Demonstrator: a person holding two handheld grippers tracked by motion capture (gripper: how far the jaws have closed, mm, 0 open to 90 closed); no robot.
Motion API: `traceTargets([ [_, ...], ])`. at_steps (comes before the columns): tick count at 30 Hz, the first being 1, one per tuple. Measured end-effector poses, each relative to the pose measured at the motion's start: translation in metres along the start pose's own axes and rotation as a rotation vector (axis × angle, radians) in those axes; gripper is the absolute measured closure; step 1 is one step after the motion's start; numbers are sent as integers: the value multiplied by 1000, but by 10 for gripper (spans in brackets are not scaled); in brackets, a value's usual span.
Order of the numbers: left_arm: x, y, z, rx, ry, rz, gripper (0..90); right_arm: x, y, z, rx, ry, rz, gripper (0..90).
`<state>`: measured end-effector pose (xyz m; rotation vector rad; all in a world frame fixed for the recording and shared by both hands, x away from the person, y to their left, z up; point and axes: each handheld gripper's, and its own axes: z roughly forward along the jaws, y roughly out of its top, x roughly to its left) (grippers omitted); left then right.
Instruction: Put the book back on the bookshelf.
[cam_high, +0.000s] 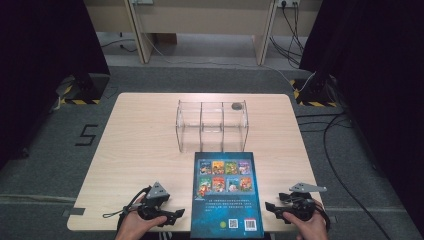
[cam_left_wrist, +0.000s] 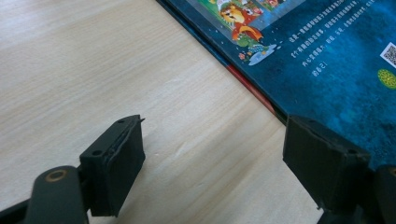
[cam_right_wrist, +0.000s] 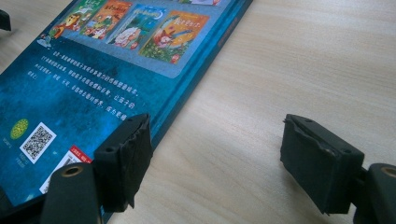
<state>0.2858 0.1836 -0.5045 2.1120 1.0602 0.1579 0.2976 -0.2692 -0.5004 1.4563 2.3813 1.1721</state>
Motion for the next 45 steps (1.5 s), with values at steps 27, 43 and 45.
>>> traceTargets([
  [27, -2, 2, 10, -18, -19, -1, 200, 0, 5, 8, -38, 51, 58, 257],
  [43, -10, 2, 15, -28, -21, 39, 193, 0, 15, 17, -79, 55, 110, 257],
  [45, -11, 3, 16, -30, -20, 37, 193, 0, 16, 19, -80, 52, 100, 256],
])
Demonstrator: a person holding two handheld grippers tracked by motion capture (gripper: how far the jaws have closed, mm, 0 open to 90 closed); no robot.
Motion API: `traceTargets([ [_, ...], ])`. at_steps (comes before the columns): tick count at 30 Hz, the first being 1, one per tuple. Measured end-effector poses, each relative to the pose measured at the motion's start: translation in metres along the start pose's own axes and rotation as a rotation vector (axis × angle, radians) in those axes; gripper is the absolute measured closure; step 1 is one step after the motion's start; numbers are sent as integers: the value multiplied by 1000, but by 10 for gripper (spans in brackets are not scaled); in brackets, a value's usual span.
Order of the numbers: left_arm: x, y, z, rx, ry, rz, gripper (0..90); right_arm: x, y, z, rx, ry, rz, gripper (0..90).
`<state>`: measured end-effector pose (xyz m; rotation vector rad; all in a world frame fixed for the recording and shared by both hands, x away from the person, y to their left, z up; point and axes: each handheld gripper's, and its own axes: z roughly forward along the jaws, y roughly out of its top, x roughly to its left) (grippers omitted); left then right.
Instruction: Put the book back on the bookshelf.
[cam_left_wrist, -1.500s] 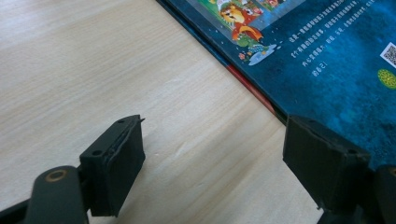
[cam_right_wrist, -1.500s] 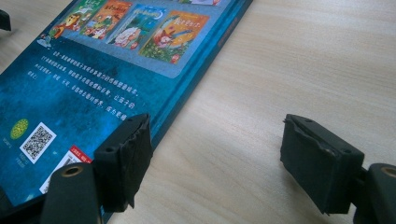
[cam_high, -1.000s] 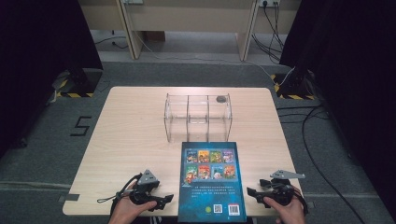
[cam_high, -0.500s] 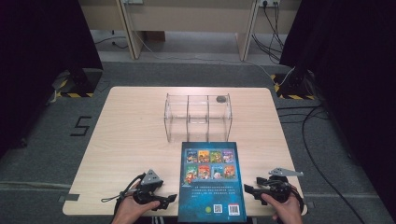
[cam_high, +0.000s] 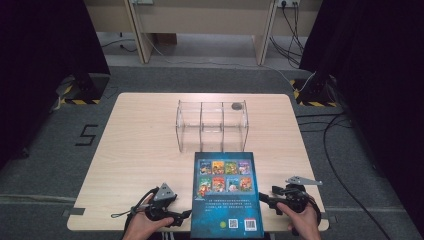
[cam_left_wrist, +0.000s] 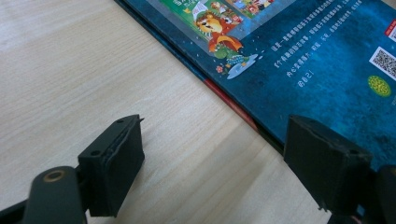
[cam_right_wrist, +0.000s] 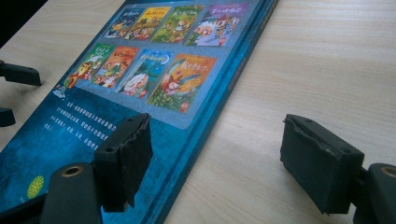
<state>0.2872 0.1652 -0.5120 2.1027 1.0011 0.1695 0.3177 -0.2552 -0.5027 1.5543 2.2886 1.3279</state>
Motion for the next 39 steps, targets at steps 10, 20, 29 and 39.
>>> traceTargets([
  [10, -6, 3, 7, -9, -6, 18, 189, 5, 8, 17, 18, -2, 6, 254],
  [20, -18, 14, 23, -17, -10, 50, 183, 16, 18, 34, 37, -36, 19, 252],
  [29, -29, 19, 33, -23, -31, 60, 166, 26, 23, 47, 30, -17, 59, 214],
  [39, -28, 19, 33, -32, -45, 42, 162, 20, 17, 44, -54, 48, 270, 168],
])
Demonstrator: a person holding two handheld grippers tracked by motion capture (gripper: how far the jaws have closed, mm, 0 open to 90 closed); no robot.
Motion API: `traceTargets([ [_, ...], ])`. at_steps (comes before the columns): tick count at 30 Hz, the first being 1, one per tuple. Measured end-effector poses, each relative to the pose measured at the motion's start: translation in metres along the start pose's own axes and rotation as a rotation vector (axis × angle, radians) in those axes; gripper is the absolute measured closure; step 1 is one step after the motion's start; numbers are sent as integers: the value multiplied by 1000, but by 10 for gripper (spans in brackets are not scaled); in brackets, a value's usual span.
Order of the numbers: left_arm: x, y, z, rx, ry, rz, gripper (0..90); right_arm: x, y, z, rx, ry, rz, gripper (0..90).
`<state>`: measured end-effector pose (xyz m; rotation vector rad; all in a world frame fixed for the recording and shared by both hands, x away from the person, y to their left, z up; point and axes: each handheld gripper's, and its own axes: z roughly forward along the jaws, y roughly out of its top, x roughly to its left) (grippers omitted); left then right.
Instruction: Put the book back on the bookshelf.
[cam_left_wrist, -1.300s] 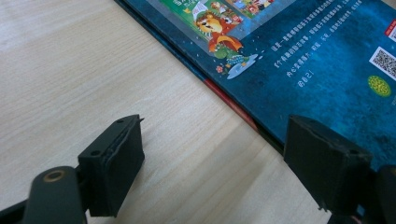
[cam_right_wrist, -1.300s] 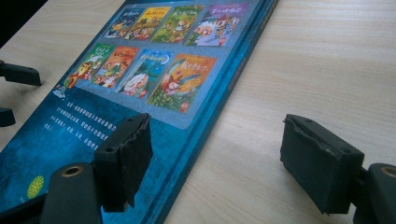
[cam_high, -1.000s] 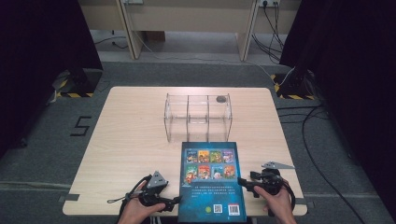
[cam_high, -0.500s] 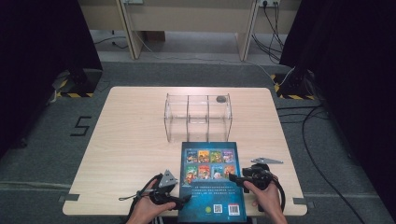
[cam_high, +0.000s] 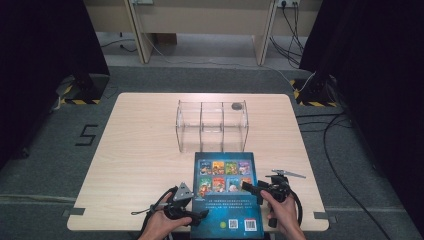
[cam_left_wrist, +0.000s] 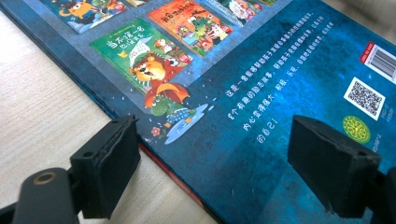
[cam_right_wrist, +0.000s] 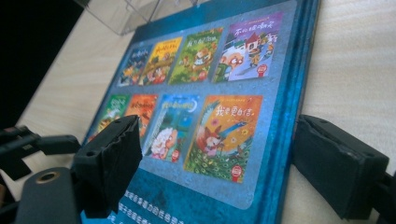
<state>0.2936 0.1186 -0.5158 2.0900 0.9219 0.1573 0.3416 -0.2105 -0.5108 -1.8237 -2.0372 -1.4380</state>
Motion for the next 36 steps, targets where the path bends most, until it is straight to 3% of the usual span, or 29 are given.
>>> traceTargets([
  [2, -1, 0, 0, 1, 5, 6, 161, -2, -2, -2, -18, 21, 55, 169],
  [4, -3, -1, 0, 5, 16, 15, 161, -2, -4, -4, -19, 30, 74, 167],
  [6, -3, 0, 0, 4, 10, -2, 155, -2, -6, -4, -26, 44, 97, 142],
  [7, -3, -1, 0, -4, 1, -16, 156, -3, -7, -5, -20, 78, 140, 137],
  [8, -4, -1, 0, -9, -8, -18, 174, -5, -13, -2, -8, 186, 256, 192],
  [9, -4, -1, 0, -9, 6, -16, 176, -6, -18, 3, 28, 281, 320, 321],
  [10, -4, -1, 0, -9, 6, -16, 188, -4, -25, 5, 52, 286, 360, 340],
  [11, -3, -1, -1, -18, 13, -37, 214, -1, -27, 4, 37, 274, 348, 286],
  [12, -2, -3, -2, -24, 15, -32, 227, 1, -25, 2, 47, 268, 330, 285],
  [13, -2, -3, -2, -24, 12, -28, 232, 1, -23, 1, 60, 253, 246, 290],
  [14, -2, -3, -2, -26, 9, -33, 231, 1, -22, 0, 95, 253, 220, 338],
  [16, -1, -3, -3, -24, 2, -37, 231, 0, -24, -3, 101, 209, 116, 461],
  [19, 0, -4, -4, -27, -7, -40, 231, -1, -23, -5, 108, 197, 20, 521],
  [23, 1, -5, -5, -27, -24, -54, 228, 2, -25, -8, 103, 220, -36, 529],
  [27, 3, -5, -6, -32, -46, -77, 207, 9, -21, -14, 65, 236, -164, 538],
  [34, 6, -5, -7, -23, -65, -82, 157, 14, -24, -21, 33, 226, -228, 537],
  [35, 7, -5, -8, -22, -83, -101, 148, 19, -25, -26, 8, 226, -274, 539],
  [36, 8, -5, -8, -24, -95, -112, 147, 21, -25, -28, -5, 226, -290, 540],
])
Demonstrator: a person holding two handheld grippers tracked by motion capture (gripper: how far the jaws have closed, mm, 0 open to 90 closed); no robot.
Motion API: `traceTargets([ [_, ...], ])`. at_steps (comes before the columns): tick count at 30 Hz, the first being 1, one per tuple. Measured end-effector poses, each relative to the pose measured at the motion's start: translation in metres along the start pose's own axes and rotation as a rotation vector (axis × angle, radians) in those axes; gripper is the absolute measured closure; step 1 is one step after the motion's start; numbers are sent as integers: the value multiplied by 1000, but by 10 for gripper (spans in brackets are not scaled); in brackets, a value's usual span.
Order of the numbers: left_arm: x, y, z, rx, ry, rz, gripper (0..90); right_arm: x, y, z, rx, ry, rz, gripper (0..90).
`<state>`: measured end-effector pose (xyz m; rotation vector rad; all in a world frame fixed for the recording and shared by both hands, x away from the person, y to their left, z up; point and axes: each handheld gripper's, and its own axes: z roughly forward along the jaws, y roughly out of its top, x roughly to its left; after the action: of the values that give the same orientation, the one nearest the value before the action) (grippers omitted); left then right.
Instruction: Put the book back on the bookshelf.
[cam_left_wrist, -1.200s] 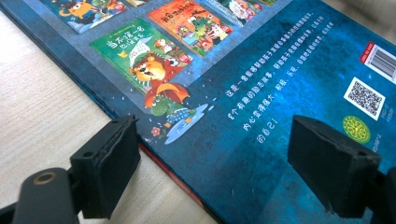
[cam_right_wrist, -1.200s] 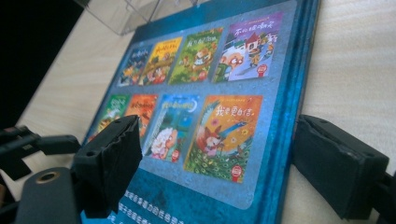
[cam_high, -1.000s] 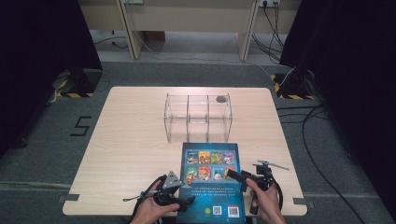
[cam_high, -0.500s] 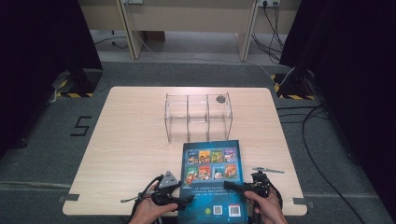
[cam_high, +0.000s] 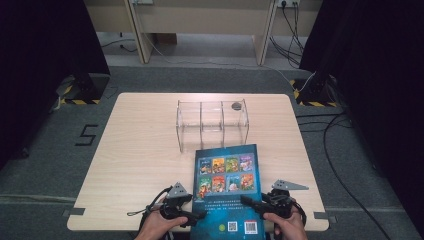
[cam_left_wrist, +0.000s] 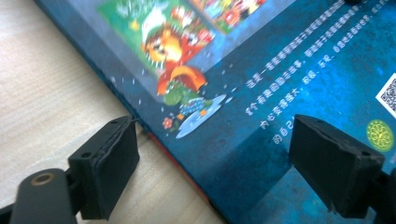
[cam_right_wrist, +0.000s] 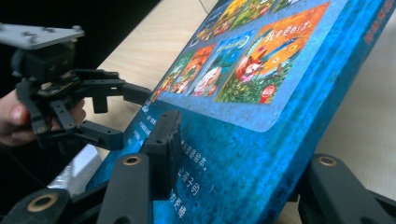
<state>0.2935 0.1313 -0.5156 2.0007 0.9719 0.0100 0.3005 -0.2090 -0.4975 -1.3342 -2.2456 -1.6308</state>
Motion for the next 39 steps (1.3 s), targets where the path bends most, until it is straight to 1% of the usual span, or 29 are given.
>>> traceTargets([
  [2, 2, 1, -1, -1, -23, -18, 144, 5, 1, -3, -30, 1, -74, 544],
  [4, 3, 2, -2, -4, -46, -15, 143, 10, 4, -6, -53, 3, -135, 549],
  [5, 3, 3, -2, -16, -60, -11, 152, 11, 5, -7, -68, 6, -171, 552],
  [6, 2, 5, -4, -26, -65, -7, 195, 14, 7, -8, -75, 10, -193, 554],
  [7, 1, 7, -5, -19, -62, 5, 193, 15, 8, -8, -81, 13, -224, 554],
  [8, 0, 8, -5, -19, -59, 4, 191, 17, 10, -9, -85, 17, -249, 554],
  [10, -1, 11, -7, -25, -53, -12, 207, 20, 13, -9, -86, 20, -280, 554],
  [11, -1, 11, -7, -25, -53, -12, 209, 20, 13, -9, -86, 20, -280, 554],
  [12, -2, 14, -9, -27, -40, -1, 209, 22, 18, -10, -78, 27, -309, 560],
  [15, -1, 22, -14, -49, -23, 1, 219, 24, 28, -11, -71, 38, -328, 573],
  [16, 0, 24, -16, -64, -23, -9, 225, 24, 30, -11, -66, 48, -331, 583],
  [17, 0, 26, -17, -79, -16, -9, 238, 25, 33, -11, -48, 58, -322, 585],
  [18, 0, 26, -18, -80, -16, -5, 243, 26, 35, -10, -29, 61, -320, 587],
  [19, 0, 27, -19, -79, -14, -5, 242, 27, 36, -10, -13, 73, -321, 598],
  [20, 0, 27, -20, -80, -16, -6, 240, 27, 37, -9, 6, 92, -304, 607],
  [21, 1, 27, -20, -84, -20, -16, 239, 28, 38, -9, 14, 97, -300, 614],
  [22, 1, 27, -20, -86, -25, -19, 235, 28, 39, -8, 28, 123, -293, 634],
  [23, 0, 28, -20, -88, -28, -6, 237, 28, 39, -7, 48, 146, -276, 641],
  [24, -2, 28, -20, -93, -32, 8, 238, 28, 38, -2, 69, 171, -250, 648],
  [25, -3, 28, -20, -98, -37, 14, 245, 27, 36, 4, 84, 209, -216, 690],
  [26, -4, 29, -22, -98, -26, 11, 248, 26, 34, 8, 78, 237, -185, 724],
  [27, -3, 29, -22, -103, -29, 8, 253, 26, 33, 11, 54, 247, -166, 723],
  [29, -2, 28, -23, -116, -38, 3, 270, 26, 35, 11, 54, 249, -180, 722],
  [32, -1, 28, -24, -119, -44, 1, 276, 28, 35, 11, 21, 239, -191, 725],
  [33, -1, 28, -24, -119, -44, 1, 278, 28, 34, 10, 6, 235, -188, 726],
  [35, 1, 27, -25, -140, -41, -7, 280, 28, 33, 10, -21, 229, -182, 726],
  [37, 1, 28, -28, -157, -42, -8, 290, 28, 33, 8, -52, 221, -196, 727],
  [38, 2, 29, -29, -167, -47, -4, 294, 29, 34, 7, -77, 219, -202, 735],
  [39, 2, 29, -30, -175, -55, -5, 296, 30, 35, 6, -86, 226, -204, 740],
])
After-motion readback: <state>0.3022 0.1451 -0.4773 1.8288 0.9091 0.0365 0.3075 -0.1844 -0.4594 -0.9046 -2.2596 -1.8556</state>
